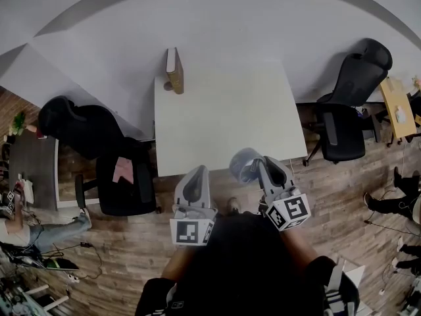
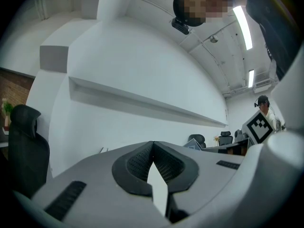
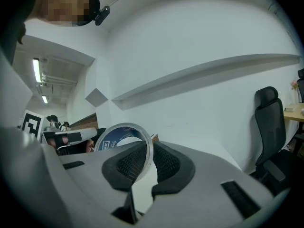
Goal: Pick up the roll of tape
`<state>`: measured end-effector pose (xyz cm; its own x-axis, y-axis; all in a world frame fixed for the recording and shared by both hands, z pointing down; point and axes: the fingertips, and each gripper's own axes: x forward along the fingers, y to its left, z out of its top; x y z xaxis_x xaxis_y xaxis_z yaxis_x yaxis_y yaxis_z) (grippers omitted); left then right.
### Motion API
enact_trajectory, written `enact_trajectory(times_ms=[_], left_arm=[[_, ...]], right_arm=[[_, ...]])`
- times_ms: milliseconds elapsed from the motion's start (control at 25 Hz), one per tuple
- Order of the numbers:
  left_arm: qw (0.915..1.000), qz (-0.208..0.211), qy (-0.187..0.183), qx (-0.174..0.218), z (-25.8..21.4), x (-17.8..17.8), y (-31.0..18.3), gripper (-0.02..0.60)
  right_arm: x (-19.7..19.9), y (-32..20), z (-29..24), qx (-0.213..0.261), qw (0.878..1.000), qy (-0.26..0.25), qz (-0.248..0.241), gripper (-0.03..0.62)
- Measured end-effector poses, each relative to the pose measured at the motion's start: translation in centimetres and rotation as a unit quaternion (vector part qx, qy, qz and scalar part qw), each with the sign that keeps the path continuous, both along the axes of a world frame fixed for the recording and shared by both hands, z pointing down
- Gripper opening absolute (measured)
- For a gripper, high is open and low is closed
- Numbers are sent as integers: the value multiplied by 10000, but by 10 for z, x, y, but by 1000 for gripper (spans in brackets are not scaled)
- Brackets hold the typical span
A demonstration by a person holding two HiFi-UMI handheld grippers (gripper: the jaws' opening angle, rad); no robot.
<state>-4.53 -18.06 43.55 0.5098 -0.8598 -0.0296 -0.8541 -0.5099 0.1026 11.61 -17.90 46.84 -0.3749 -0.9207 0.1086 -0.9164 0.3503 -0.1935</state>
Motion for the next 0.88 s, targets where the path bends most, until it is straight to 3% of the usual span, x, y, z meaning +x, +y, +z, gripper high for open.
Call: enact_trajectory(times_ms=[880], left_arm=[[9999, -21, 59, 112, -8, -10, 7, 23]], right_arm=[[-11, 5, -3, 51, 10000, 24, -48, 61]])
